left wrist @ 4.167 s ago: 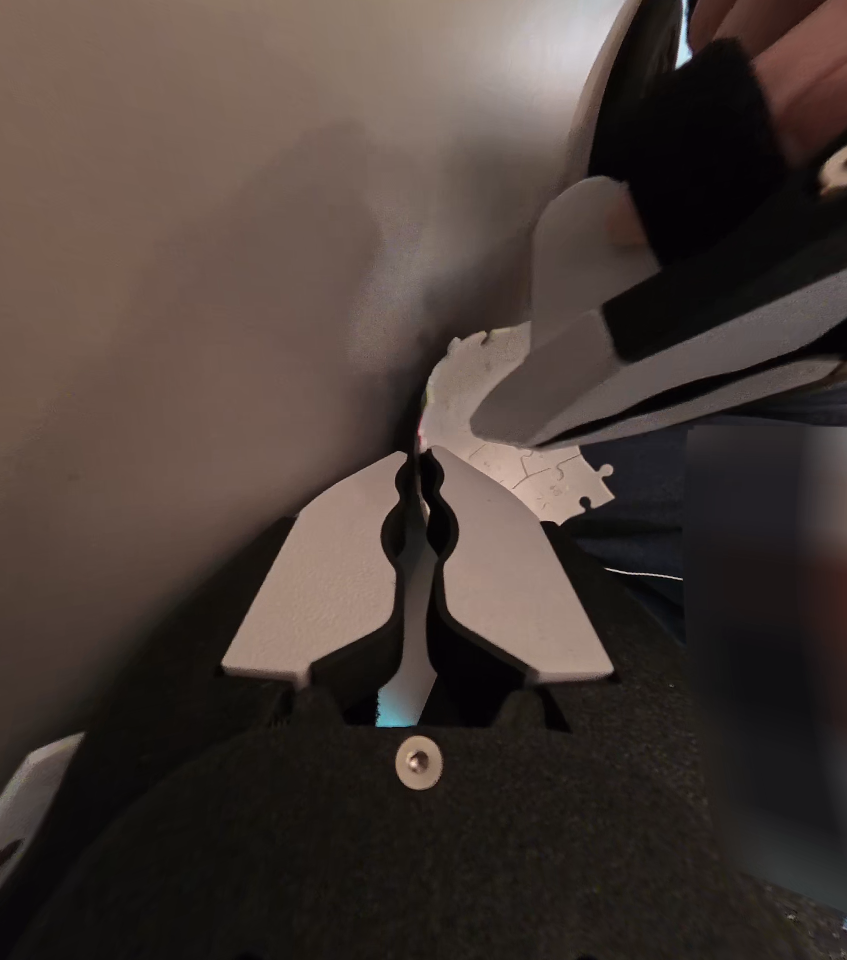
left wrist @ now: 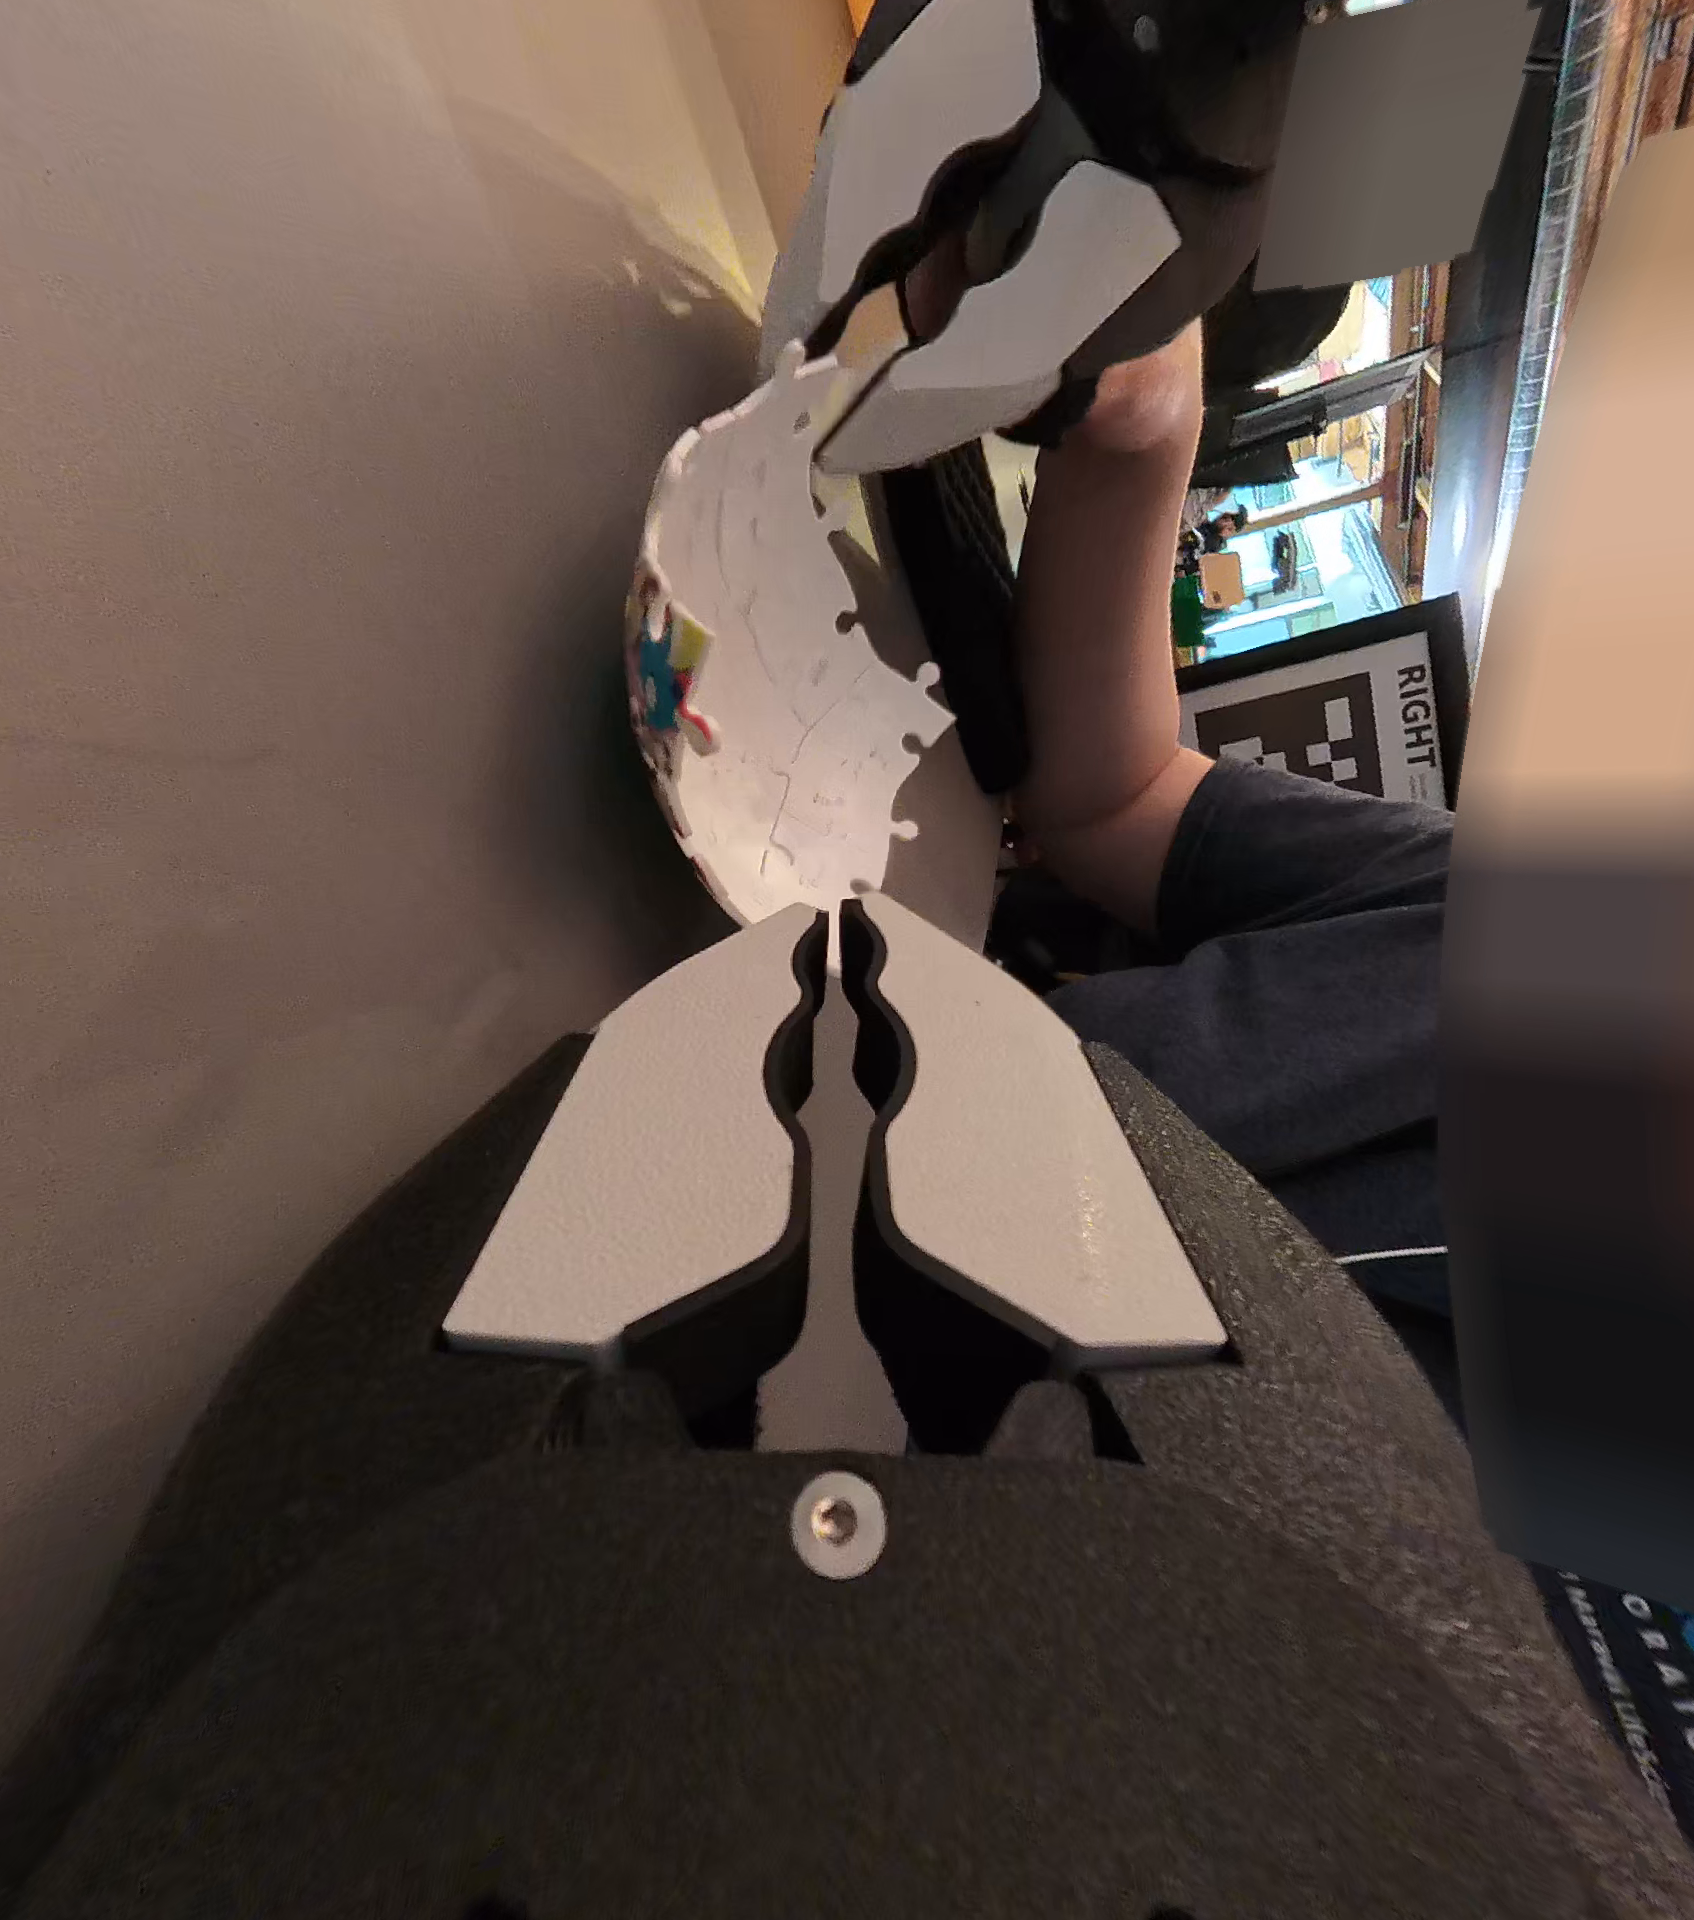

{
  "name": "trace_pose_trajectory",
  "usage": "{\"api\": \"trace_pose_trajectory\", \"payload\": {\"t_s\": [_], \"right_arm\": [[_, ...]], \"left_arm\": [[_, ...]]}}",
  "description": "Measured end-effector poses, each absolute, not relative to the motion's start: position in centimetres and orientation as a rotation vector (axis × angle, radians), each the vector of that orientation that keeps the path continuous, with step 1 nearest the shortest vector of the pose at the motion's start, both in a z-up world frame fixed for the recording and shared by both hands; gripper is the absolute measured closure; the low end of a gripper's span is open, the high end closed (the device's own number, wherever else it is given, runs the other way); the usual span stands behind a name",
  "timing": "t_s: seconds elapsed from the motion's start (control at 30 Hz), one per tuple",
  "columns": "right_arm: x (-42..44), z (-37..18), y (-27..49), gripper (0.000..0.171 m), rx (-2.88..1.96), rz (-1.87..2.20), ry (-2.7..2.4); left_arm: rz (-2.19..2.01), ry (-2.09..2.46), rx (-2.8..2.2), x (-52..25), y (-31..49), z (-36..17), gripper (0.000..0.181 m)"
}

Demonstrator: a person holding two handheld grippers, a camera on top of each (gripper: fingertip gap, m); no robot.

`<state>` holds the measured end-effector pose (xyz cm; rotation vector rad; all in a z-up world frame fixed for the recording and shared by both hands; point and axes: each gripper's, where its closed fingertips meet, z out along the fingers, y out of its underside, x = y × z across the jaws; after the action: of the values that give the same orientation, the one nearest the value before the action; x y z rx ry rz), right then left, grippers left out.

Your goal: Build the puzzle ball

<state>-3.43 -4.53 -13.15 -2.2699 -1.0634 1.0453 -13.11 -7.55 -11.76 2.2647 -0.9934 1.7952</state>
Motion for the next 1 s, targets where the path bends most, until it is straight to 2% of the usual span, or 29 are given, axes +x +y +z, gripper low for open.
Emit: {"api": "trace_pose_trajectory", "payload": {"t_s": [0.13, 0.23, 0.37, 0.5, 1.0], "right_arm": [[-4.5, -11.0, -3.2, 0.133, -2.252, 1.223, -0.785], [-4.9, -12.3, -3.2, 0.132, -2.364, 1.177, -0.721], [-5.0, -14.4, -4.0, 0.141, -2.513, 1.105, -0.725], [-5.5, -14.4, -4.3, 0.161, -2.546, 1.175, -0.74], [-5.2, -15.5, -3.8, 0.161, -2.618, 1.145, -0.783]], "left_arm": [[1.798, -1.014, 2.342, -13.0, -6.9, -11.9, 0.179], [1.813, -1.009, 2.384, -13.1, -6.5, -11.8, 0.179], [1.762, -1.034, 2.445, -13.0, -6.4, -12.4, 0.177], [1.78, -1.056, 2.385, -12.1, -7.1, -12.4, 0.179], [1.808, -1.094, 2.297, -11.0, -7.7, -11.7, 0.181]]}}
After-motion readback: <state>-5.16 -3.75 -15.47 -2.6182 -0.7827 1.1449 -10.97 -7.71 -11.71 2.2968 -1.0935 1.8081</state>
